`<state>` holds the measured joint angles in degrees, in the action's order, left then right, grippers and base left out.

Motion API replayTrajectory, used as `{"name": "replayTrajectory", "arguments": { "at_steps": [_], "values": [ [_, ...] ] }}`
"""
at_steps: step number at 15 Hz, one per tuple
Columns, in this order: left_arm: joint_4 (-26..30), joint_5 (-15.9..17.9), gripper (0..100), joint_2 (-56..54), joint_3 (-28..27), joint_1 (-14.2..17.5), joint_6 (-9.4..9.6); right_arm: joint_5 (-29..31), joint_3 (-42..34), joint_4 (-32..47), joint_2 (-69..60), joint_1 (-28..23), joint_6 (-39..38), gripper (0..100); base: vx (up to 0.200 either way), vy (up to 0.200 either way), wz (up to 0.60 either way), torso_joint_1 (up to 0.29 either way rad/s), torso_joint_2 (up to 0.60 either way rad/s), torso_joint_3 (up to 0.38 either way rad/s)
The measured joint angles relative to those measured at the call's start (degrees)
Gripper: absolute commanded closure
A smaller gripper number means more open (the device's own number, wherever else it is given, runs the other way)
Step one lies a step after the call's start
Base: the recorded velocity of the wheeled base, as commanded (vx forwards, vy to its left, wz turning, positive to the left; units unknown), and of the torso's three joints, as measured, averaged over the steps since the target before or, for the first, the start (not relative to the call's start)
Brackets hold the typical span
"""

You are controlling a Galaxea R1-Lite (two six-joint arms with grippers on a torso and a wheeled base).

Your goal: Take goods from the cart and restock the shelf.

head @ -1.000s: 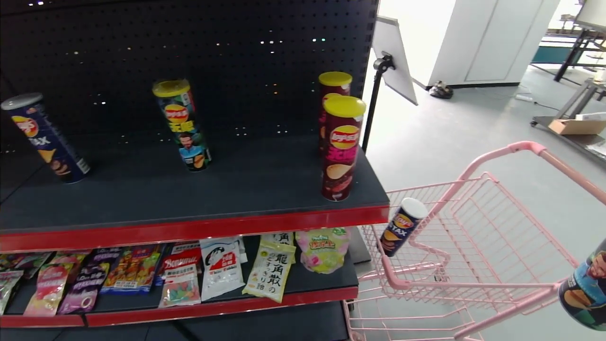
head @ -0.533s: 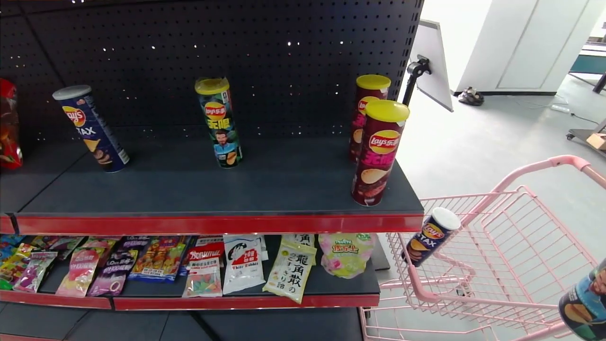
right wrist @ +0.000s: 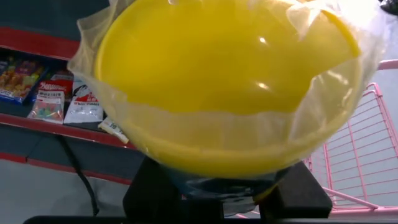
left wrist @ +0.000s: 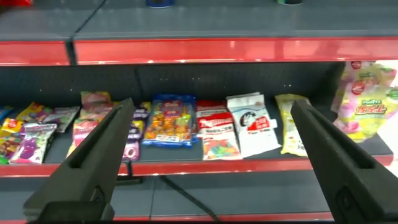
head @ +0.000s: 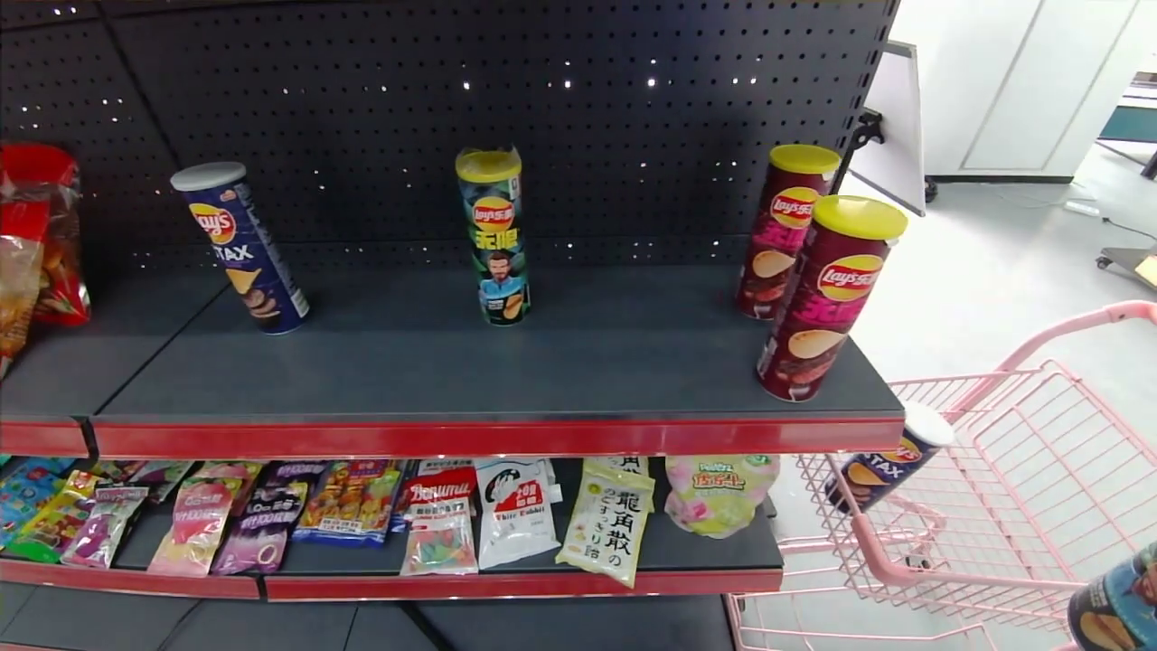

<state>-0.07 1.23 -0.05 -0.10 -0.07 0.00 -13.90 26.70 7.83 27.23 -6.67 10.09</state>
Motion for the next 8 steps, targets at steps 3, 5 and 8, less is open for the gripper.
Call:
{"name": "replayTrajectory", "arguments": {
  "at_steps": [3, 5, 8],
  "values": [
    [0.0, 0.0, 0, 0.0, 0.0, 0.0, 0.00, -0.1, -0.2, -0.1, -0.4, 0.1, -0.2, 100, 0.000, 0.200, 0.00, 0.001, 0.00, -0.001],
    [0.0, 0.0, 0, 0.0, 0.0, 0.0, 0.00, -0.3, -0.2, -0.1, -0.7, 1.3, -0.2, 100, 0.000, 0.200, 0.00, 0.000, 0.00, 0.005],
    [0.0, 0.0, 0, 0.0, 0.0, 0.0, 0.00, -2.5, -1.0, 0.0, -1.5, 3.8, -0.2, 100, 0.000, 0.133, 0.00, 0.003, 0.00, 0.000]
  ]
}}
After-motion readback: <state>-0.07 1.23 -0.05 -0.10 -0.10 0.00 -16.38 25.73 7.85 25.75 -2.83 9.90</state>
